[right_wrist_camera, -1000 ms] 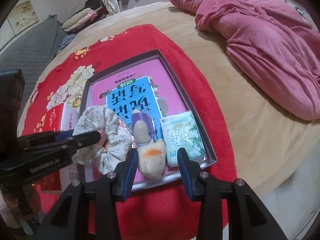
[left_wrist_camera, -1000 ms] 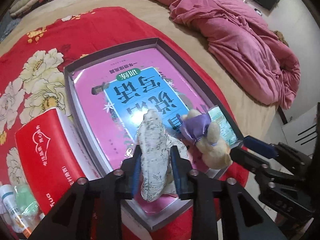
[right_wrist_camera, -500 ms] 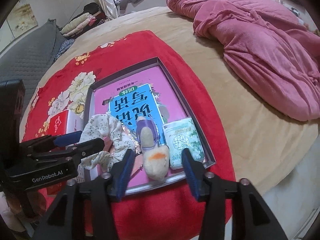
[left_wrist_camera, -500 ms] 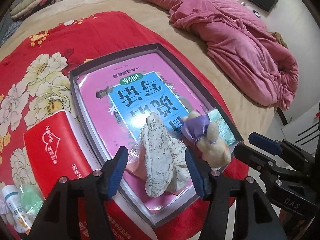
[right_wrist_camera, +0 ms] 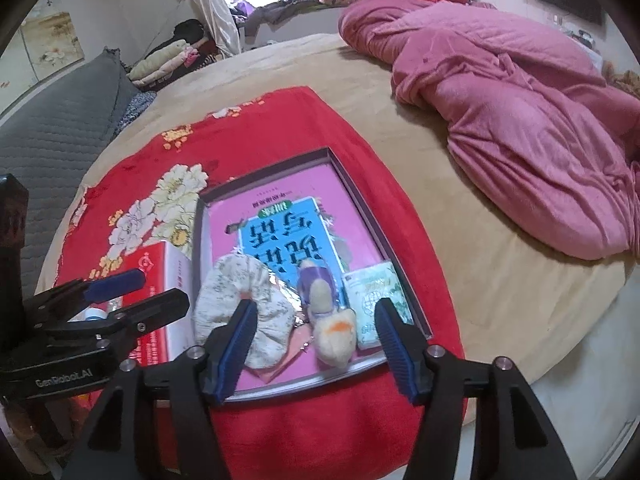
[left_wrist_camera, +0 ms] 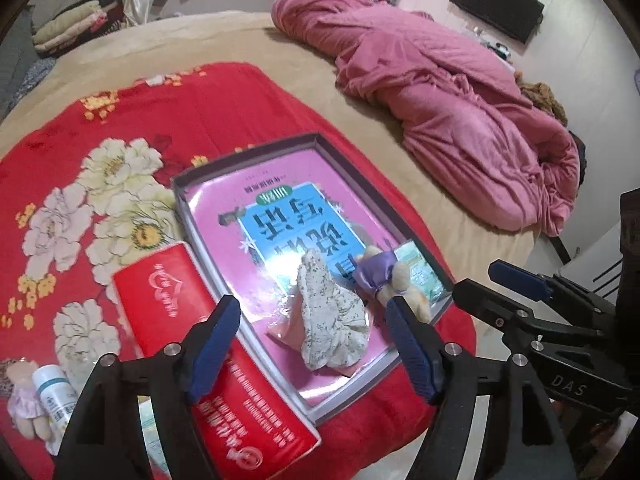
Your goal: Organize soft objects
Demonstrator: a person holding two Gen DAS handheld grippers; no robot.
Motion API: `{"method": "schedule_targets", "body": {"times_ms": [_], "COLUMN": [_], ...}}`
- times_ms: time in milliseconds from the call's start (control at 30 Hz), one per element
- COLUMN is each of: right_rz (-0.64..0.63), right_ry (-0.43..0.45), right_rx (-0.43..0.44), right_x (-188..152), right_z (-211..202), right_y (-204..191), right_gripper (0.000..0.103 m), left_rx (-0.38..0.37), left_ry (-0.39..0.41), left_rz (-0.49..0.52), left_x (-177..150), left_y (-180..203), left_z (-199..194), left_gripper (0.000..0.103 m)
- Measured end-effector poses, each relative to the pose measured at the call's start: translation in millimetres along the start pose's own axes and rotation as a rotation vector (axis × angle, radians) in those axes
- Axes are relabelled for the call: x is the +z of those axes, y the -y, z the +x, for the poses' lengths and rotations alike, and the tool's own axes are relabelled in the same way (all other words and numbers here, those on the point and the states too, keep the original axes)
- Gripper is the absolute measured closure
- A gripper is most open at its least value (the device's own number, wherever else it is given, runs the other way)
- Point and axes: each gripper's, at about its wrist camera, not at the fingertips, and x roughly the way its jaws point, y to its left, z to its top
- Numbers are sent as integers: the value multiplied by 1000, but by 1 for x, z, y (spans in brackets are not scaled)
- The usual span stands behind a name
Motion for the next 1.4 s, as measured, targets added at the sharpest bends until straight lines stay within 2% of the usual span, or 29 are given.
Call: {"method": "schedule_targets", "body": {"times_ms": [467,700,1400], "right_rz": [-37,-47,-177], "right_ry": [70,95,142], "right_rx": [4,12,76], "right_x": [7,8,3], "right_z": [-37,-49,-74], "right_y": [-41,-64,-180], "right_gripper": [40,33,32], "left_rx": [39,59,205], "left_ry": [79,114,218], "left_rz": [-49,-104,-319], "left_x": [-16,-34,-100], "left_y": [-38,-69,-212], "left_z": [-68,-102,-208], "left_gripper": [26,26,26]}}
